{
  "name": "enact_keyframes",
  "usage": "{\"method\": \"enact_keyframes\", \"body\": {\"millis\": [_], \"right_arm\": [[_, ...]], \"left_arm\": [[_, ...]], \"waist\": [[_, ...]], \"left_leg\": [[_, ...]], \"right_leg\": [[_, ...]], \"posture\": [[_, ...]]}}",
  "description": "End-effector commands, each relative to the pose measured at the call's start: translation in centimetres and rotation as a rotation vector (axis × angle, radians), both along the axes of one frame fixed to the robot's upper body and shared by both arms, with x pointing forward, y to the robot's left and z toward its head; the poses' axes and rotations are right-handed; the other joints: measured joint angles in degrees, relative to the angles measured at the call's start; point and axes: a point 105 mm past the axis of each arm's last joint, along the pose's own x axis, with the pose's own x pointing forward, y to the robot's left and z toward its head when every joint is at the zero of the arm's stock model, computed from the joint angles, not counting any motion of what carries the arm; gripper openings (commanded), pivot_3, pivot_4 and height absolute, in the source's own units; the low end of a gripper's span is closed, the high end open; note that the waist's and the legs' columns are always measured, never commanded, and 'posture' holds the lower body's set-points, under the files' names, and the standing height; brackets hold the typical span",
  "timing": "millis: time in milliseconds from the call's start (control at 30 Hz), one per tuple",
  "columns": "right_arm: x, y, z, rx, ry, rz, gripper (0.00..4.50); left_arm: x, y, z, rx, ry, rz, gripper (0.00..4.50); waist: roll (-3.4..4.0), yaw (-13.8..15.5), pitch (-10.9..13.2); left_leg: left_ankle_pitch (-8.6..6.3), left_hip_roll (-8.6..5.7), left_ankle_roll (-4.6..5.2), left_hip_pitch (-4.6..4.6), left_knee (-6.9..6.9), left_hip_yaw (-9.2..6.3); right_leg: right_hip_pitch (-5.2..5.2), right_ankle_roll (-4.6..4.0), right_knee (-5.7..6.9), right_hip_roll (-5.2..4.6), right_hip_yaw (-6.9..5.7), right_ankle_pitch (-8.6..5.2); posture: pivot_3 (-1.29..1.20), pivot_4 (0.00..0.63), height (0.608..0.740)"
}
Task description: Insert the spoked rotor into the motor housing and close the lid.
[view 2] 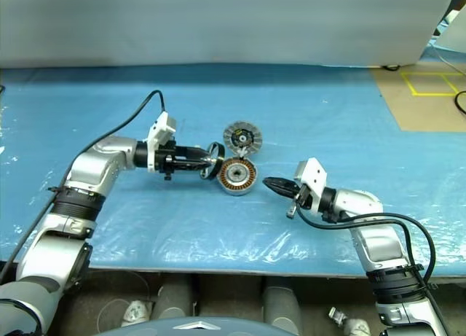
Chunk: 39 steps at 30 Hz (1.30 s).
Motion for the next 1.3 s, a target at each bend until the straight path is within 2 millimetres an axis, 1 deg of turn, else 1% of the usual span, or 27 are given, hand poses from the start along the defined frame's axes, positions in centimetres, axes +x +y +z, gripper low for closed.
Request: {"method": "enact_keyframes", "body": {"millis": [33,200,333,700,1300], "right_arm": [[0.0,0.1,0.6,0.009,-0.039,0.003,0.0],[0.0,-0.3,0.4,0.005,-0.033,-0.012,0.0],[-0.1,-0.7,0.3,-0.001,-0.035,-0.027,0.0],[-0.3,-1.0,0.2,-0.004,-0.036,-0.045,0.0],[-0.2,-0.9,0.5,-0.005,-0.053,-0.046,0.0]], "left_arm": [[0.5,-0.7,1.6,-0.019,-0.061,-0.015,1.61],[0.9,-1.7,1.5,-0.017,-0.059,-0.032,1.61],[0.9,-2.4,0.7,-0.007,-0.043,-0.049,1.61],[0.7,-2.8,-1.4,0.068,-0.035,-0.077,1.61],[1.2,-3.0,-1.6,0.119,-0.055,-0.065,1.61]], "waist": [[0.0,0.0,0.0],[0.0,0.0,0.0],[-0.01,0.0,0.0],[-0.02,0.0,0.0],[-0.02,0.0,0.0]], "left_leg": [[0.0,0.0,0.0,0.0,0.0,0.0],[0.0,0.01,0.0,-0.01,0.0,0.0],[0.0,0.0,0.01,0.0,0.0,0.0],[-0.01,0.0,0.04,0.0,0.01,0.0],[-0.1,0.0,0.19,0.04,0.01,0.0]], "right_leg": [[0.0,0.0,0.0,0.0,0.0,0.0],[-0.01,0.0,0.0,0.0,0.0,0.0],[0.0,0.0,0.0,0.0,0.0,0.0],[0.01,0.0,0.0,0.0,0.0,0.0],[0.04,0.0,0.0,0.0,0.0,0.0]], "posture": [[0.0,0.15,0.74],[0.0,0.15,0.74],[0.0,0.15,0.74],[0.0,0.15,0.74],[0.0,0.15,0.74]]}}
